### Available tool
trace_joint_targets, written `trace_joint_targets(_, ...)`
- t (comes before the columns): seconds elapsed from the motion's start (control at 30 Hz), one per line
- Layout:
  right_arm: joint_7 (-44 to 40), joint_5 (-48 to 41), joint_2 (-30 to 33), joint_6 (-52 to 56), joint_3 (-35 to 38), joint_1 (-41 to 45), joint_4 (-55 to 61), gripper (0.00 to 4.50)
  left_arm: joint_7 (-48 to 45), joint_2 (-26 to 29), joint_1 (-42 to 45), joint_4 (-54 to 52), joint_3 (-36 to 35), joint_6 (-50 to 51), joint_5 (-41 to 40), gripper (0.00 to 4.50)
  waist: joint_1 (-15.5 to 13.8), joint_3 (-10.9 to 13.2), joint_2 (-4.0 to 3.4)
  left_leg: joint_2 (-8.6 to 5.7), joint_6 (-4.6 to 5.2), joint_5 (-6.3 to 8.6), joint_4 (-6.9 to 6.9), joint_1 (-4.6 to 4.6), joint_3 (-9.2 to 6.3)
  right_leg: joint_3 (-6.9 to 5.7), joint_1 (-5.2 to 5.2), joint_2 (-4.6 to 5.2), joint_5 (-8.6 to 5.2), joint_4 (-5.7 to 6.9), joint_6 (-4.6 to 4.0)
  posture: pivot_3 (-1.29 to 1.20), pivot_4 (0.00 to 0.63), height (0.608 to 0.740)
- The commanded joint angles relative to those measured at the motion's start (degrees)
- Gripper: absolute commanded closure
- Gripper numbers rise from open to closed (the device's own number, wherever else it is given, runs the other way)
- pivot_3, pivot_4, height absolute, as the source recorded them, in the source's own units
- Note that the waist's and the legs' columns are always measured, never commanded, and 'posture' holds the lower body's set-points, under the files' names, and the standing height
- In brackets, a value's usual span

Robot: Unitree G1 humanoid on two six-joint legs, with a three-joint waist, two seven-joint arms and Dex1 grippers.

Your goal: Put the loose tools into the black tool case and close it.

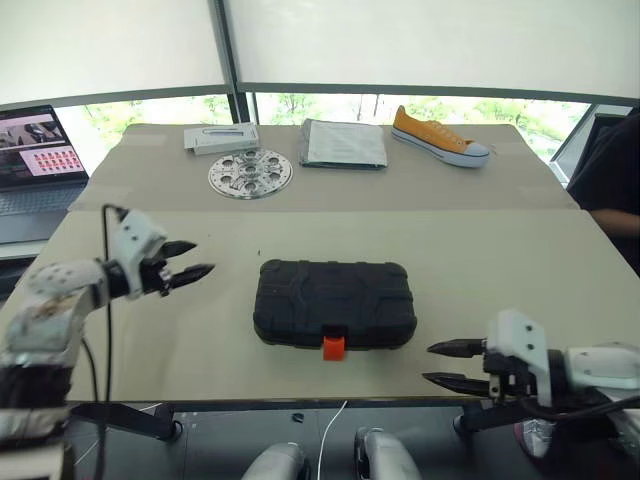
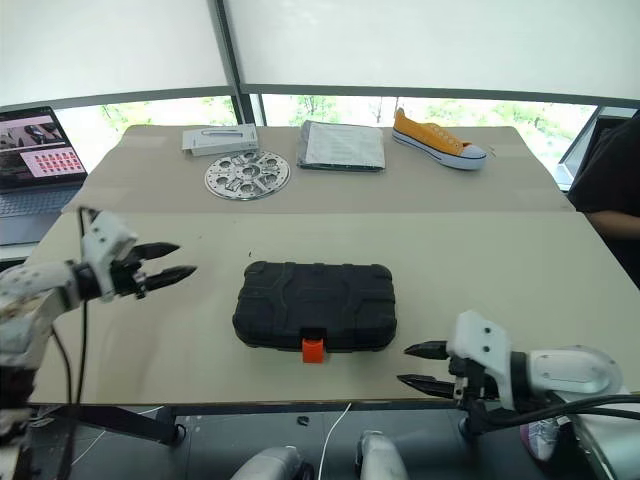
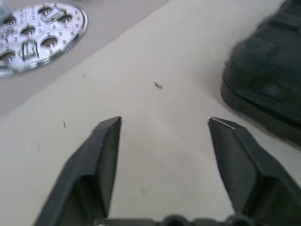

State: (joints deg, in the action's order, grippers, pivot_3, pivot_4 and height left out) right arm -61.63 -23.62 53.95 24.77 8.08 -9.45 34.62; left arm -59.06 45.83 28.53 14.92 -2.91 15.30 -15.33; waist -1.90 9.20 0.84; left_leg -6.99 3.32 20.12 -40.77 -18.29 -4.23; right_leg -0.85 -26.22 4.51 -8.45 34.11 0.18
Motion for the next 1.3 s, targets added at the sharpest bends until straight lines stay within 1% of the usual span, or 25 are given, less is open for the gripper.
trace_joint_targets(0.03,0.1,4.0,-1.0,-3.8,-6.6,4.8,-1.4,3.85,-2.4,-5.3,8.8,9.9,7.2,-8.8,6.2,3.06,0.1,0.0,0.04,0.00,0.01,0.00,-0.03,-0.01,0.00,-0.03,-0.01,-0.02,0.00,-0.01,0.00,0.00,0.150,0.737)
trace_joint_targets(0.1,0.1,5.7,-2.2,-4.4,-10.4,8.3,-3.3,4.49,-3.3,-8.7,13.3,15.8,10.4,-13.2,9.2,3.78,0.3,0.1,0.13,-0.03,0.18,-0.10,-0.08,-0.12,0.00,-0.09,-0.05,-0.03,0.00,-0.05,-0.01,0.00,0.150,0.737)
trace_joint_targets(0.17,0.5,7.2,-3.3,-4.7,-13.1,11.2,-5.2,4.50,-3.6,-10.8,16.2,20.4,12.5,-16.4,11.7,4.41,0.5,0.1,0.15,-0.04,0.26,-0.14,-0.10,-0.18,0.00,-0.09,-0.06,0.04,0.01,-0.10,0.00,0.00,0.150,0.737)
trace_joint_targets(0.27,4.8,12.8,-6.2,-5.1,-16.7,16.9,-10.4,4.50,-5.9,-12.3,18.5,24.8,15.5,-21.0,14.4,4.41,1.4,0.1,0.29,-0.03,0.44,-0.23,-0.07,-0.20,-0.01,-0.05,-0.14,0.28,0.01,-0.11,-0.01,0.00,0.150,0.737)
trace_joint_targets(0.37,9.2,16.4,-9.0,-5.6,-17.0,21.2,-15.1,4.50,-11.6,-11.3,17.5,24.0,16.7,-23.8,14.4,4.41,1.8,0.1,0.33,0.00,0.46,-0.24,-0.06,-0.19,-0.01,-0.03,-0.17,0.29,0.01,-0.08,-0.01,0.00,0.150,0.737)
trace_joint_targets(0.43,11.9,18.0,-10.0,-5.5,-15.8,22.9,-17.6,4.50,-17.4,-8.8,15.1,20.2,17.0,-24.3,13.1,4.41,1.7,0.1,0.32,-0.04,0.47,-0.24,-0.07,-0.20,0.00,-0.02,-0.20,0.32,0.01,-0.04,-0.01,0.00,0.150,0.737)
trace_joint_targets(0.53,11.7,17.2,-9.2,-5.1,-13.6,22.2,-17.9,4.50,-23.0,-5.7,11.7,13.6,15.9,-22.0,10.1,4.41,1.8,0.1,0.31,-0.07,0.51,-0.23,-0.04,-0.22,-0.01,-0.02,-0.31,0.29,0.01,-0.01,-0.02,0.00,0.150,0.737)
trace_joint_targets(0.57,10.8,16.2,-8.6,-4.9,-12.8,21.4,-17.1,4.50,-23.2,-5.3,11.6,11.9,15.0,-20.8,9.1,4.41,1.8,0.1,0.30,-0.06,0.53,-0.22,-0.03,-0.26,-0.01,-0.02,-0.36,0.25,0.01,-0.02,-0.02,0.00,0.150,0.737)
trace_joint_targets(0.63,7.9,12.7,-7.1,-3.6,-10.3,19.0,-14.1,4.50,-23.0,-5.5,13.2,7.9,12.1,-12.5,4.8,4.41,1.2,0.1,0.31,-0.07,0.54,-0.22,-0.06,-0.49,-0.05,-0.08,-0.58,0.03,0.02,0.00,-0.02,0.00,0.150,0.737)
trace_joint_targets(0.7,4.9,8.5,-5.5,-1.9,-7.5,16.5,-10.9,4.50,-23.2,-5.7,15.8,4.3,10.3,-3.8,0.8,4.41,0.8,0.1,0.30,-0.14,0.55,-0.22,-0.41,-1.07,-0.19,-0.22,-0.98,-0.03,0.04,0.05,-0.03,0.00,0.150,0.737)
trace_joint_targets(0.77,2.0,4.0,-3.5,0.3,-4.7,13.6,-7.3,4.50,-25.6,-5.2,17.6,-0.7,10.4,3.8,-2.8,4.41,0.6,0.1,0.30,-0.18,0.55,-0.22,-0.76,-1.37,-0.32,-0.49,-1.03,-0.01,0.05,0.12,-0.05,0.00,0.150,0.737)
trace_joint_targets(0.83,0.6,1.9,-2.2,0.9,-3.5,11.6,-5.0,4.50,-27.3,-5.1,17.2,-5.6,11.8,7.1,-4.5,4.41,0.7,0.1,0.28,-0.17,0.54,-0.22,-1.02,-1.58,-0.42,-0.64,-1.03,0.00,0.24,0.03,-0.07,0.00,0.150,0.737)
trace_joint_targets(0.9,0.5,1.4,-1.7,0.9,-3.6,10.5,-3.6,4.50,-27.5,-6.1,15.5,-8.3,15.3,5.0,-2.2,4.41,1.2,0.0,0.19,-0.16,0.54,-0.21,-1.01,-1.39,-0.37,-0.50,-0.84,0.09,0.33,-0.01,0.00,0.00,0.150,0.737)
trace_joint_targets(1.0,1.6,1.9,-2.1,0.9,-5.0,10.1,-2.9,4.50,-26.6,-8.1,13.9,-7.9,19.5,0.1,2.1,4.41,1.5,0.0,0.14,-0.07,0.48,-0.15,-0.68,-0.58,-0.26,-0.09,-0.15,0.26,0.30,-0.10,0.03,0.00,0.150,0.737)
trace_joint_targets(1.03,2.2,2.3,-2.7,1.0,-6.3,10.6,-2.6,4.50,-25.2,-9.7,13.8,-6.7,21.5,-2.0,4.4,4.41,1.4,0.0,0.15,-0.06,0.35,-0.09,-0.50,-0.37,-0.25,0.06,-0.01,0.26,0.27,-0.11,0.07,0.00,0.150,0.737)
trace_joint_targets(1.13,3.6,3.6,-4.3,0.9,-9.8,11.9,-2.2,4.50,-23.0,-12.6,13.6,-3.7,26.1,-8.6,10.3,4.41,1.0,0.0,0.20,0.03,0.41,-0.14,-0.29,-0.23,-0.23,0.17,0.00,0.19,0.27,-0.10,0.05,0.00,0.150,0.737)
trace_joint_targets(1.23,4.9,4.9,-5.5,0.7,-12.2,13.5,-3.0,4.50,-23.0,-12.0,13.0,-1.5,28.6,-15.8,14.3,4.41,1.0,-0.1,0.15,0.02,0.50,-0.22,-0.26,-0.15,-0.21,0.19,0.04,0.22,0.27,-0.09,0.03,0.00,0.150,0.737)
trace_joint_targets(1.3,5.8,6.0,-6.3,0.5,-13.6,14.5,-4.0,4.50,-23.6,-11.4,12.7,-0.6,29.2,-19.0,15.5,4.41,1.1,-0.1,0.12,0.00,0.51,-0.22,-0.27,-0.13,-0.16,0.17,0.04,0.22,0.27,-0.09,0.03,0.00,0.150,0.737)
